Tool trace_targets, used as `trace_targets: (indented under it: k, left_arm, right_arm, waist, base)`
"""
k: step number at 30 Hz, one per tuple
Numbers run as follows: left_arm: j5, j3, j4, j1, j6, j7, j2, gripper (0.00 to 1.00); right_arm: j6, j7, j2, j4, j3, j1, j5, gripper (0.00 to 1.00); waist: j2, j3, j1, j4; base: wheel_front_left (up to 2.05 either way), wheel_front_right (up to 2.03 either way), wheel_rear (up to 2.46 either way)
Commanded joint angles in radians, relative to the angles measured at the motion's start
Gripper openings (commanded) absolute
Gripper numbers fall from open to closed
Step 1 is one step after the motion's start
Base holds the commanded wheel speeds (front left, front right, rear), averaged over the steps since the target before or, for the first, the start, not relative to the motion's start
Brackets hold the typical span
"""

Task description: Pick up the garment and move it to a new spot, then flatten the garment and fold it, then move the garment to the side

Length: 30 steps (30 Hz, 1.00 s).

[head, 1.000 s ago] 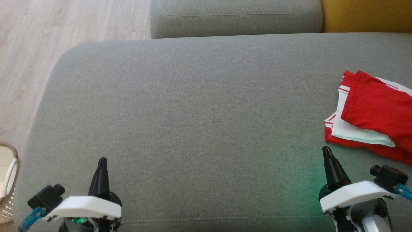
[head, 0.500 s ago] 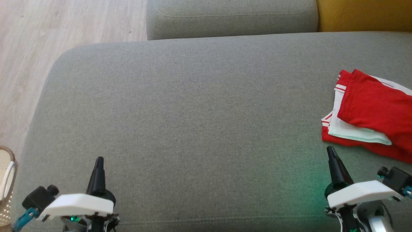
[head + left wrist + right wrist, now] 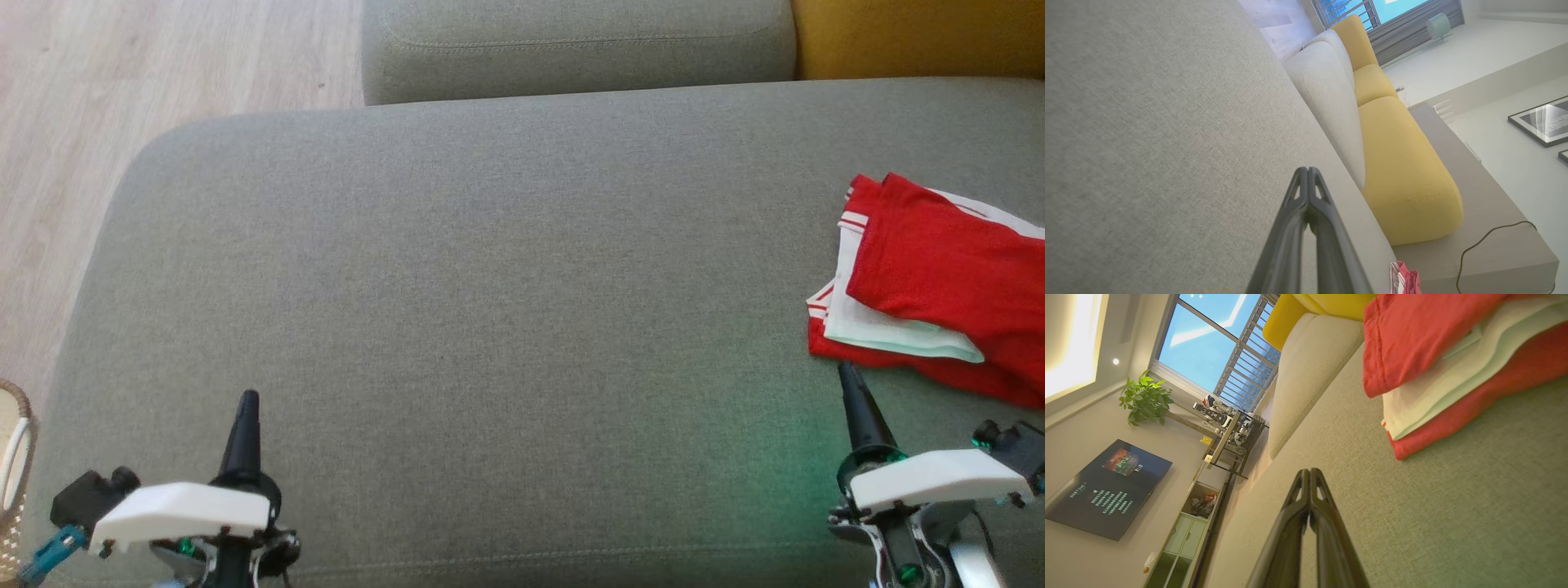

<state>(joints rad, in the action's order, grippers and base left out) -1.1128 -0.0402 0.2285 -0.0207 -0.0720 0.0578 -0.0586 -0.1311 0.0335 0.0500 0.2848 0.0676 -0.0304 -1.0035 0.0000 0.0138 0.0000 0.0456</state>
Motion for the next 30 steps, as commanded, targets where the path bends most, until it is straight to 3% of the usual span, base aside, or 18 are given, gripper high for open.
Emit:
trace_targets:
  k: [1,30]
  left_arm:
    - [-0.028,0.034,-0.028,0.057,-0.013,-0.006,-0.016,0.00]
    - [-0.324,0.086,-0.002,0.098,-0.040,-0.089,-0.015,0.00]
  right_arm:
    - [0.000,-0.011,0.002,-0.037,-0.005,-0.048,-0.032,0.00]
    - [0.000,-0.092,0.002,-0.039,0.026,-0.065,-0.375,0.00]
  waist:
    - [0.0000,0.000,0.0000,-0.001]
    - [0.0000,-0.007,0.0000,-0.028]
  base:
    - [0.00,0.00,0.00]
    - [0.00,0.00,0.00]
